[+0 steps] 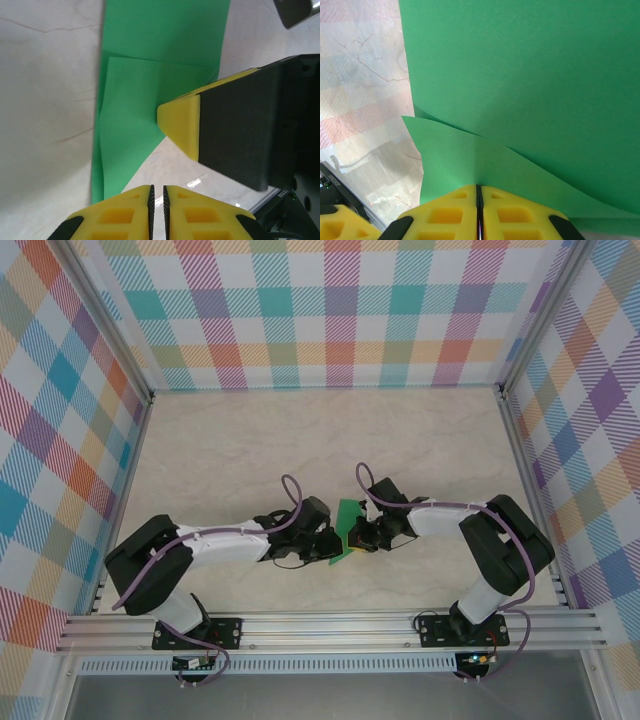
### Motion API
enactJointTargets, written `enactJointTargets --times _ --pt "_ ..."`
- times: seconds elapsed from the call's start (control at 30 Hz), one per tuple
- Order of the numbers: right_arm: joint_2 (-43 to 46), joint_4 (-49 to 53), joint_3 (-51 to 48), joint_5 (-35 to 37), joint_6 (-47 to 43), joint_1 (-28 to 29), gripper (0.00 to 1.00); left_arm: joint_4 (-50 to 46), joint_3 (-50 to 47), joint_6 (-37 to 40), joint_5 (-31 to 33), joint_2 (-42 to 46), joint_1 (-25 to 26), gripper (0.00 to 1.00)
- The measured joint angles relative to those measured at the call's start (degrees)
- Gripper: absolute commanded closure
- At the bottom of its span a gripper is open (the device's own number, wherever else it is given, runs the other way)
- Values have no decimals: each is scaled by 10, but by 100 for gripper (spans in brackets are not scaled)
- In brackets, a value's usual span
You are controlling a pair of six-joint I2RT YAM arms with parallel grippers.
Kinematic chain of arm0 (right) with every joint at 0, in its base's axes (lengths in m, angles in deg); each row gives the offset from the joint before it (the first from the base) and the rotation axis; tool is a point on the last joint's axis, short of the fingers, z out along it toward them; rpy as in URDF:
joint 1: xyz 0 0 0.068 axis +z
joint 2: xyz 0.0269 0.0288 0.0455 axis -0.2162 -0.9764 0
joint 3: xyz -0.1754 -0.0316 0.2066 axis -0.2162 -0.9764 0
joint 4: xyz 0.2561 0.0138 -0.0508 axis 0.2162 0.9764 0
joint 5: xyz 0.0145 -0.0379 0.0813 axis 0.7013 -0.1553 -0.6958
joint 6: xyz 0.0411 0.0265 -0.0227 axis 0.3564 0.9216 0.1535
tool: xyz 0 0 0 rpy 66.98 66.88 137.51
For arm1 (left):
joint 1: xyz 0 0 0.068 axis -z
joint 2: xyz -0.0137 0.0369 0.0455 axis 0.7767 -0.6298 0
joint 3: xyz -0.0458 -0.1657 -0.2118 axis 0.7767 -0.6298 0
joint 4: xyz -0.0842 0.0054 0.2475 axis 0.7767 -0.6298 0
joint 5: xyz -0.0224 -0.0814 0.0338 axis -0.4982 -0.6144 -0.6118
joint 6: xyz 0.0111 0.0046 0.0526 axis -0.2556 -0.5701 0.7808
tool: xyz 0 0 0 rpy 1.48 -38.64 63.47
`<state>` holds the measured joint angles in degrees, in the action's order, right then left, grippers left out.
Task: Fold a paper plane with a square sheet of paper (pick it up from the middle)
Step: Third fold the triangle at the center of the table.
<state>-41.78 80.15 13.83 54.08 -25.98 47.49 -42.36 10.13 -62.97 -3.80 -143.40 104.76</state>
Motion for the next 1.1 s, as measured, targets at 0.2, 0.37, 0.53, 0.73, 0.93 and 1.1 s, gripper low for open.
enactJointTargets --times 0.2,0.37,0.53,0.73,0.93,1.1 --pt "0 0 0 0 0 0 90 3 8 2 2 -51 0 87" --pt "0 4 3 0 0 0 90 -4 7 3 10 -59 0 88" --pt "9 21 7 9 0 0 88 11 0 2 11 -60 0 89" --pt "52 28 7 17 6 3 87 21 -2 2 10 -61 0 89" --pt "51 14 7 11 11 27 87 26 -2 2 9 -64 0 89" --pt "11 3 7 22 14 33 89 26 -2 2 9 -64 0 89"
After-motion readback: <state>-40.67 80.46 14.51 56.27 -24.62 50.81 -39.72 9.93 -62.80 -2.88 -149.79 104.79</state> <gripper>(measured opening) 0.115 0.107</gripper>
